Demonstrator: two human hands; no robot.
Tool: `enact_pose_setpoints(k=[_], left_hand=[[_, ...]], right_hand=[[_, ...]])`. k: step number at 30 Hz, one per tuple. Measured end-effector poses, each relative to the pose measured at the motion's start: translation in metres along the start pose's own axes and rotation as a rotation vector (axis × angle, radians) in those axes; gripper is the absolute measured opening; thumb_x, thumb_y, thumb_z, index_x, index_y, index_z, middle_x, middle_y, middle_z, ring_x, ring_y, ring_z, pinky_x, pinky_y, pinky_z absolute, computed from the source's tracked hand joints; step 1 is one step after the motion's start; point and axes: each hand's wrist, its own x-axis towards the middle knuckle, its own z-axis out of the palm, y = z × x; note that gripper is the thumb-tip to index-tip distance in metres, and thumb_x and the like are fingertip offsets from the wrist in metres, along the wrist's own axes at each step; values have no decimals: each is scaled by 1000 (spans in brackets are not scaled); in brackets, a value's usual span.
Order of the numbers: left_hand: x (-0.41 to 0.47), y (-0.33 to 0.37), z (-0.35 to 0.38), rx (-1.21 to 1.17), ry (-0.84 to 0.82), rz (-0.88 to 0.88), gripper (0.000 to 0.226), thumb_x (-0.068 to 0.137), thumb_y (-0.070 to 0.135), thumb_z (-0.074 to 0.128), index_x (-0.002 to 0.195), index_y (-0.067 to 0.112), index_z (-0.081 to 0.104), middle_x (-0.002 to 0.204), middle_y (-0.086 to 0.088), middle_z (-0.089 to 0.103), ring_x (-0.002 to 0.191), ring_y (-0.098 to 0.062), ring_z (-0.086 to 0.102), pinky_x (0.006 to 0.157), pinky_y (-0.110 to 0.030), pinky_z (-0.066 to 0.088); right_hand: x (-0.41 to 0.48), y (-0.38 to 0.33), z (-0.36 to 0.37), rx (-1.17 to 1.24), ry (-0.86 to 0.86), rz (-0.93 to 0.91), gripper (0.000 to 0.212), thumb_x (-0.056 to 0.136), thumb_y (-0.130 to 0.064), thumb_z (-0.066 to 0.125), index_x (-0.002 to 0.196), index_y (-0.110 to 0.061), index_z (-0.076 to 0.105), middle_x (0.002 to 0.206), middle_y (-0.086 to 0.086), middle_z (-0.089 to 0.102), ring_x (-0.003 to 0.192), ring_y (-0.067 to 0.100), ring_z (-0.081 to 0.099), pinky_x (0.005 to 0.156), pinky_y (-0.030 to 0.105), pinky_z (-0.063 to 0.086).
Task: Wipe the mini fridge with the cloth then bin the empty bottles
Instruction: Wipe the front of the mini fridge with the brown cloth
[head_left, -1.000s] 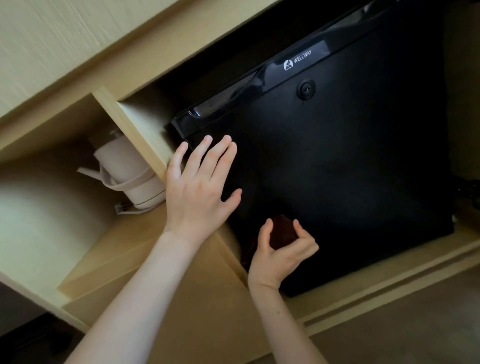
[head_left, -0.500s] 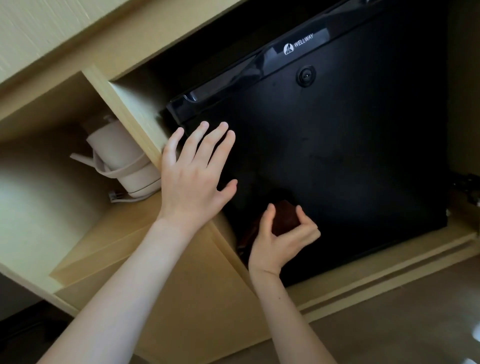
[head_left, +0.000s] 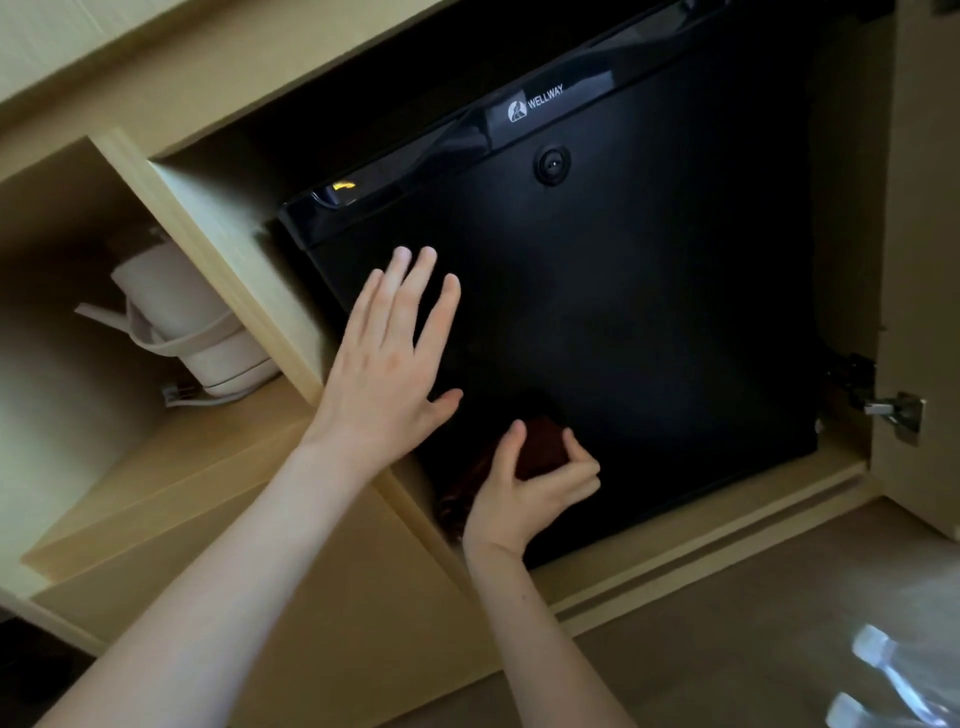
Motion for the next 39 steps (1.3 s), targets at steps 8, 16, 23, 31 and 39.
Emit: enact_pose_setpoints(k=[8,16,23,31,39], left_hand=[[7,14,2,-1,-43,5,119,65,45,85,155,2,20,161,-24,14,150,-46,8,123,-56,10],[10,32,11,50,-60,33,113,68,50,79,156,7,22,163,-20,15,151,-45,6,117,-70,6],[10,32,11,-10,-17,43,106,68,44,80,154,7,30,161,-20,22,152,-38,13,116,-70,6],[19,29,19,-166,87,81,88,77,38,73,150,6,36,160,-10,33,153,-23,19,125,-48,3],[24,40,22,-186,118,82,80,81,38,68,151,12,39,161,-1,34,153,-24,18,125,-50,2]], right_hand=[[23,22,-29,-15,161,526,45,93,-33,66,126,-21,39,124,6,32,107,28,48,87,45,52],[40,-27,-1,9,-26,-84,43,85,-32,73,118,-21,48,111,0,40,95,-4,48,73,7,46],[55,-4,-28,50,117,341,40,91,-26,70,120,-20,44,118,2,34,97,17,46,80,25,46],[87,-62,5,71,-99,-213,38,84,-34,72,113,-26,48,111,-5,39,101,-7,49,77,3,43],[105,-27,-25,135,217,319,41,90,-29,71,120,-18,45,117,2,37,90,16,49,63,9,37]])
